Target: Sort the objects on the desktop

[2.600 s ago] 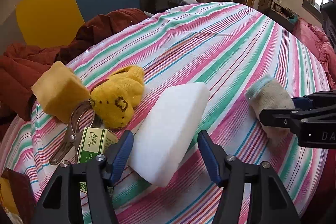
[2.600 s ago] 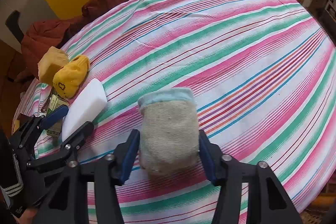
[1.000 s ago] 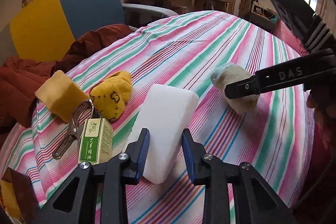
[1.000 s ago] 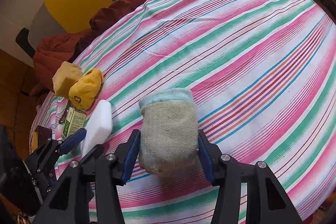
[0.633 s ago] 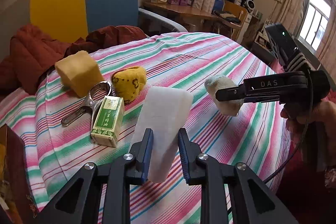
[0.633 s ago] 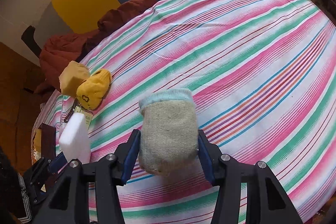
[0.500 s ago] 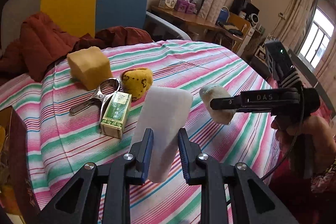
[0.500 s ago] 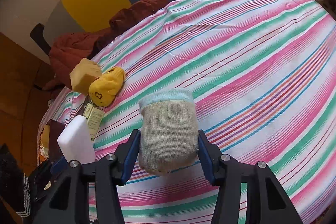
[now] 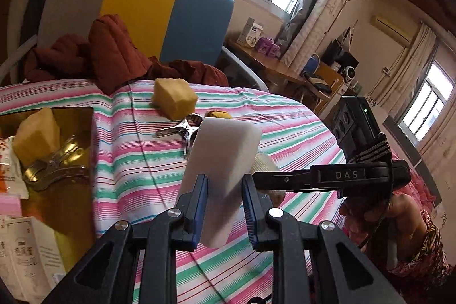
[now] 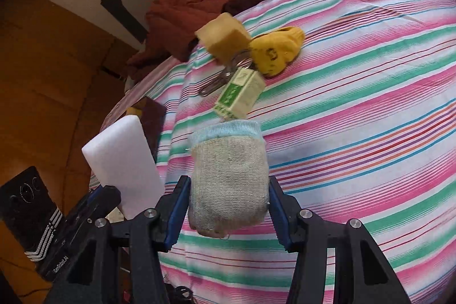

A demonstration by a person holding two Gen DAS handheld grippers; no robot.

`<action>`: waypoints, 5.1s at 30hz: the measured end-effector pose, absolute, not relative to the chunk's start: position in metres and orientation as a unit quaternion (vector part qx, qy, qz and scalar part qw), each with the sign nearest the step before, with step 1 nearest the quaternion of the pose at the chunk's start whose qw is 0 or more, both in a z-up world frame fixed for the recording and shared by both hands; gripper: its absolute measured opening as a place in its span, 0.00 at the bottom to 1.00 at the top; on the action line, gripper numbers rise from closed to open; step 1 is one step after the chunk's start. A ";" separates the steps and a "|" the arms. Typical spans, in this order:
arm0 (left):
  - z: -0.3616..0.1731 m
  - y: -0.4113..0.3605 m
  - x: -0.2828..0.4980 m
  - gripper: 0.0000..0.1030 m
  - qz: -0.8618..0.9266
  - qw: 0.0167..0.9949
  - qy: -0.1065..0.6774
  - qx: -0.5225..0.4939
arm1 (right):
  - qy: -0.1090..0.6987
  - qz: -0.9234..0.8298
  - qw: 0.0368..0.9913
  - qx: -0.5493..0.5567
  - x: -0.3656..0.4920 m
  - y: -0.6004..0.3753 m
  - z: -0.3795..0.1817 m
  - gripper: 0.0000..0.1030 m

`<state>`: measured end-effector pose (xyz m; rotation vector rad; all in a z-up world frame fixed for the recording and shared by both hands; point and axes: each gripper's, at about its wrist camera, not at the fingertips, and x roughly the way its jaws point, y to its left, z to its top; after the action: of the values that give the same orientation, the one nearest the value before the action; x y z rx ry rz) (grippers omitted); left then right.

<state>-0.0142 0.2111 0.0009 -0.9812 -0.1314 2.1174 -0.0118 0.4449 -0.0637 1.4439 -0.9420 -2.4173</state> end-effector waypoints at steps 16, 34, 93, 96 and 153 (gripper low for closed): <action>-0.021 0.091 -0.010 0.24 0.853 0.293 -0.053 -0.429 | -0.293 -0.808 0.180 0.478 -0.060 0.283 -0.029 0.52; -0.028 0.075 -0.003 0.46 0.853 0.282 -0.086 -0.430 | -0.219 -0.830 0.146 0.491 -0.083 0.246 -0.039 0.56; -0.066 0.336 -0.093 0.62 0.811 0.329 0.084 -0.477 | -0.342 -0.811 -0.099 0.464 -0.043 0.564 -0.100 0.60; -0.072 0.357 -0.104 0.61 0.815 0.320 0.106 -0.471 | -0.357 -0.809 -0.100 0.456 -0.043 0.570 -0.099 0.61; -0.109 0.325 -0.072 0.30 0.851 0.308 0.078 -0.417 | -0.192 -0.857 -0.029 0.478 -0.146 0.513 -0.116 0.34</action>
<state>-0.0723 0.3247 -0.1091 -1.1029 0.2054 2.2509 -0.1461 0.5132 -0.1160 1.5285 -0.6136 -2.7422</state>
